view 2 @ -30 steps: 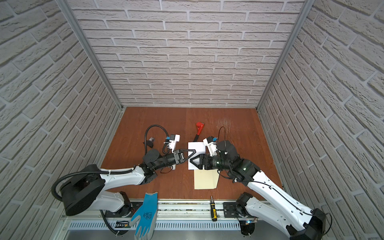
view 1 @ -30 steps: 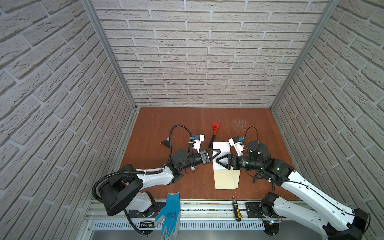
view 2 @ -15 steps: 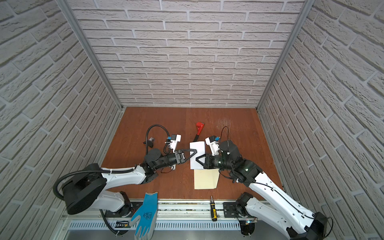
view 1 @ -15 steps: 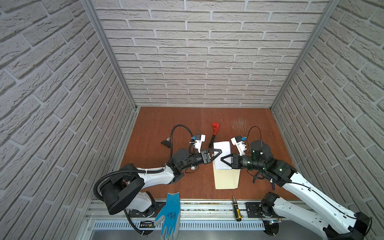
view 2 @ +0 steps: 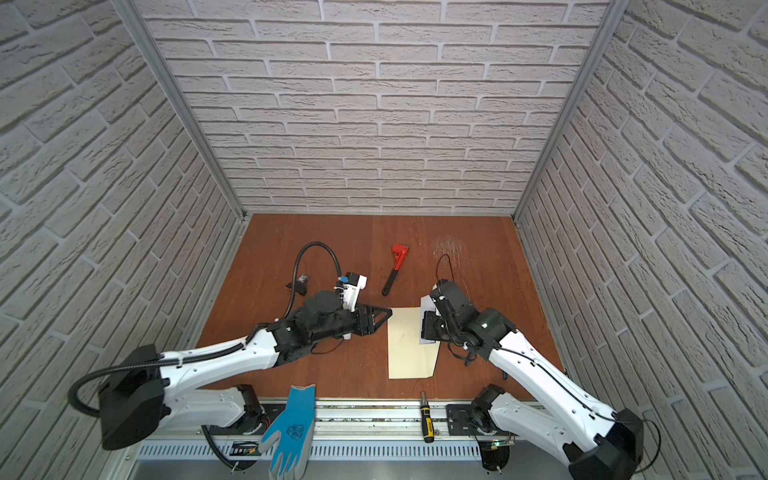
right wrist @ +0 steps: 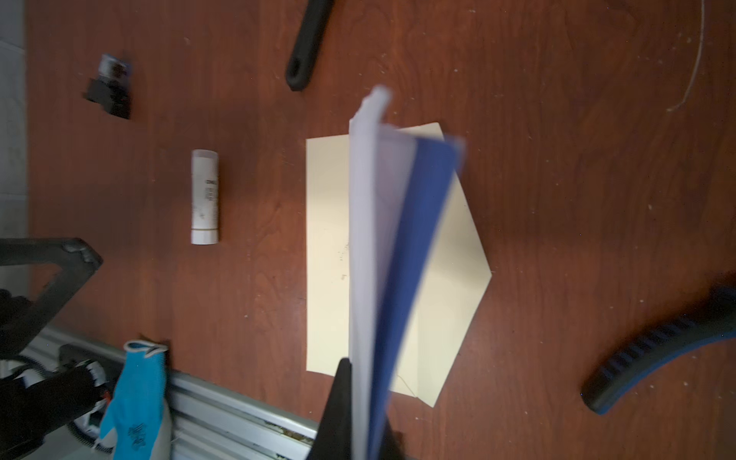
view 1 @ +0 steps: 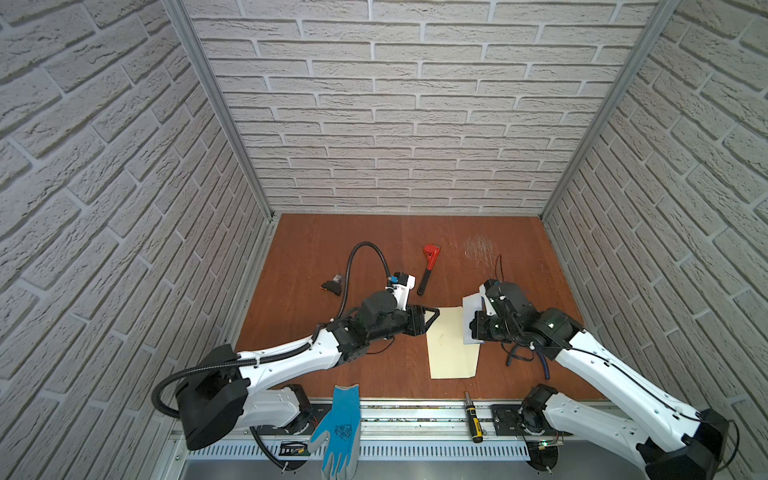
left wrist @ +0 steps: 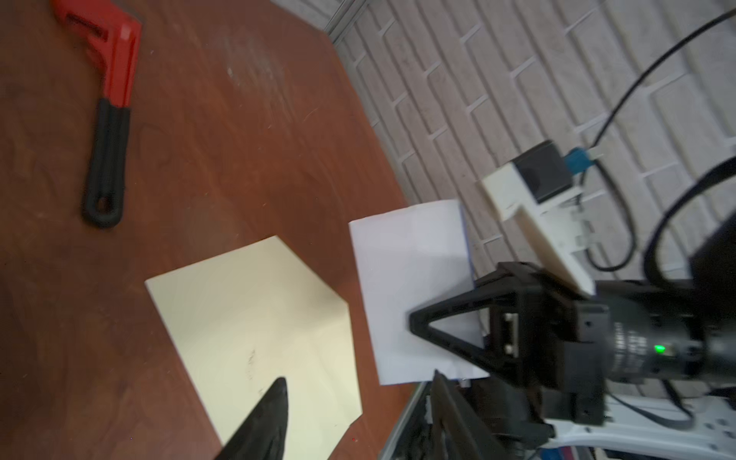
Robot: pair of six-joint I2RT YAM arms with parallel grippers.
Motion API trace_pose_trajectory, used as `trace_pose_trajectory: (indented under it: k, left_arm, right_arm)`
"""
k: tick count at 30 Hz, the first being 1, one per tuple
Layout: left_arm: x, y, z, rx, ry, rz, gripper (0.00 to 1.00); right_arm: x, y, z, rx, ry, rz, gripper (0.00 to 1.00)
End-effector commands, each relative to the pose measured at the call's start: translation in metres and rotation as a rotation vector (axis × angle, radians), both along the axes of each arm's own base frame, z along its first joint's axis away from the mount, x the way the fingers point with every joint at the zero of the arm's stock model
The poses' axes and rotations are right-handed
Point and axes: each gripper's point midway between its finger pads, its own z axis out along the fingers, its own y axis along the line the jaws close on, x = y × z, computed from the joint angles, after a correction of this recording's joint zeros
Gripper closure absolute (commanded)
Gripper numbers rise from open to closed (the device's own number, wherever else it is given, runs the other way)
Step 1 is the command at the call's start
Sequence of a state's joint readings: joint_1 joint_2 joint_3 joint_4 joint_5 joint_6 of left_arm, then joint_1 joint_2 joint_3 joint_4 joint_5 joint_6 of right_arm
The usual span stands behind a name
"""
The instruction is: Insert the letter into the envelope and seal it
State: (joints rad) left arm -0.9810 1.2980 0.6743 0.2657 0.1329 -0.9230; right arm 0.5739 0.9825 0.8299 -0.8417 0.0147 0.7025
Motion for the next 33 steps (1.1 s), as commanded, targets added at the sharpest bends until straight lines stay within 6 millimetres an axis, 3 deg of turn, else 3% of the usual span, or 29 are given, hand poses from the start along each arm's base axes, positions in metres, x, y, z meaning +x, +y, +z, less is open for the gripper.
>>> trace_pose_trajectory:
  k: [1, 6, 10, 16, 22, 28, 33]
  left_arm:
    - [-0.004, 0.002, -0.055, 0.194, 0.063, -0.018, 0.46]
    - [0.001, -0.013, -0.082, 0.245, 0.109, -0.031, 0.48]
    - [0.005, -0.025, -0.091, 0.243, 0.121, -0.038, 0.51]
    - [0.016, -0.037, -0.093, 0.233, 0.115, -0.05, 0.57]
    - [0.041, -0.04, -0.098, 0.195, 0.138, -0.022, 0.68]
    - [0.053, -0.056, -0.111, 0.201, 0.163, -0.068, 0.7]
    - [0.057, -0.053, -0.132, 0.225, 0.21, -0.067, 0.73]
  right_arm:
    - [0.0, -0.015, -0.023, -0.095, 0.039, -0.016, 0.94]
    - [0.003, -0.014, -0.046, -0.076, 0.096, -0.009, 0.95]
    - [0.005, -0.008, -0.063, -0.021, 0.135, 0.004, 0.94]
    - [0.011, 0.004, -0.071, 0.035, 0.15, 0.036, 0.94]
    - [0.015, 0.004, -0.082, 0.028, 0.182, 0.039, 0.94]
    - [0.012, -0.003, -0.091, -0.011, 0.222, 0.03, 0.94]
    - [0.009, -0.008, -0.092, -0.043, 0.245, 0.03, 0.94]
